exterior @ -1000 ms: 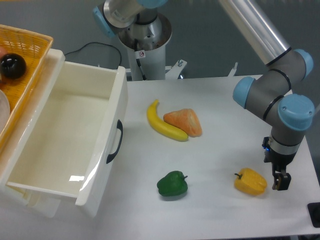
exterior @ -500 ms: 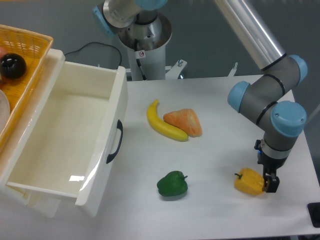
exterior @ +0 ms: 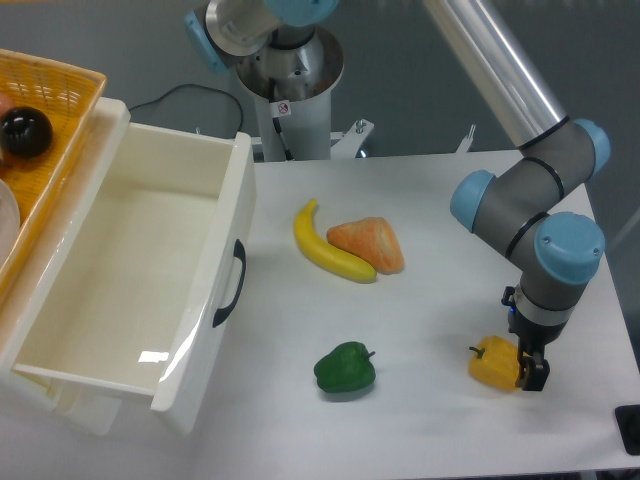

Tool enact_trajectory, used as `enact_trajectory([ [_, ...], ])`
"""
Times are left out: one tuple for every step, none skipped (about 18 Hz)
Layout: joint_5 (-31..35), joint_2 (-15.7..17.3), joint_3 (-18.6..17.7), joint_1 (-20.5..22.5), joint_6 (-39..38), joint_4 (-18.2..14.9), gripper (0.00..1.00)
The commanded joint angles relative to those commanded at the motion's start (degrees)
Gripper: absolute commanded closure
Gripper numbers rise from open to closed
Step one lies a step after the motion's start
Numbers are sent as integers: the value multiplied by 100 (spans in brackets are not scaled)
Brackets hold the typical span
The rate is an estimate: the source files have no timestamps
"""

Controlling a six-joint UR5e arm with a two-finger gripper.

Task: Pick up the yellow pepper
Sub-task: 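Lower the gripper around the yellow pepper and close on it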

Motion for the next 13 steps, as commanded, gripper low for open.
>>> enact_trajectory([
  [0, 0, 0, -9, -9, 9, 0],
  [0, -9, 0, -26, -9, 0, 0],
  [0, -9, -9, -27, -18, 0, 0],
  [17, -9, -17, -35, -18, 0, 0],
  [70, -9, -35, -35, -18, 0, 0],
  [105, -9, -44, -35, -18, 0, 0],
  [140, 0, -53, -79, -18, 0, 0],
  [175, -9, -53, -123, -18, 0, 0],
  [202, 0, -53, -123, -27, 0, 0],
  [202, 0, -53, -132, -35, 0, 0],
  [202, 0, -61, -132, -70, 0, 1],
  [211, 17, -96, -141, -97, 0, 6],
  [211, 26, -140, -141, -141, 0, 14],
])
